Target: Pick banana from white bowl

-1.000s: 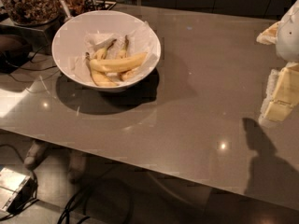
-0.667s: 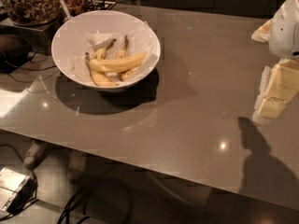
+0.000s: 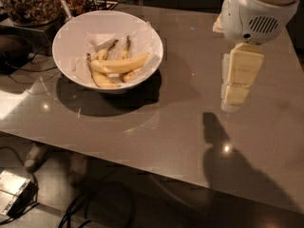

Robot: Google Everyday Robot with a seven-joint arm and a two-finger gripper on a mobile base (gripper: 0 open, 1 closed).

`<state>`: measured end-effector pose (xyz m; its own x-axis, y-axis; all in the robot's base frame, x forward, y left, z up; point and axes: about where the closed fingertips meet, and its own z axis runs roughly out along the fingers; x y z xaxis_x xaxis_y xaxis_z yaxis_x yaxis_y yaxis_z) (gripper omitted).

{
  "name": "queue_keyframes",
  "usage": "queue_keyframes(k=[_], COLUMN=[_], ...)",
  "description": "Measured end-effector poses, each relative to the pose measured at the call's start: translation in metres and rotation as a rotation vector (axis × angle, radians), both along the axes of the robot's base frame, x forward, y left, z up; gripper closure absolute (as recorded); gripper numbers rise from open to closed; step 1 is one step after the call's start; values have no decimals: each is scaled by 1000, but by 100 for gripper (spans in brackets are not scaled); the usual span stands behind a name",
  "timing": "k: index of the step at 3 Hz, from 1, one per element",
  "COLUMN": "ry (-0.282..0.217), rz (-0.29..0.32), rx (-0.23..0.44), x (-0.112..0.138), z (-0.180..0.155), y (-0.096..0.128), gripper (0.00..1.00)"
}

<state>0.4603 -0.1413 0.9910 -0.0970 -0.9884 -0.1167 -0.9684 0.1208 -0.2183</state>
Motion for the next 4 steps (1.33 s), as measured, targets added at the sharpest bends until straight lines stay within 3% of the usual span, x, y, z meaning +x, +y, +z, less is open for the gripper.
queue_keyframes(k=[1, 2, 3, 4], ry=[-23, -51, -59, -37], rz=[85, 86, 127, 158], rx=[-23, -9, 51, 69], x=[5, 9, 31, 58], z=[6, 10, 16, 20], y=[31, 35, 69, 108], gripper=[0, 0, 0, 0])
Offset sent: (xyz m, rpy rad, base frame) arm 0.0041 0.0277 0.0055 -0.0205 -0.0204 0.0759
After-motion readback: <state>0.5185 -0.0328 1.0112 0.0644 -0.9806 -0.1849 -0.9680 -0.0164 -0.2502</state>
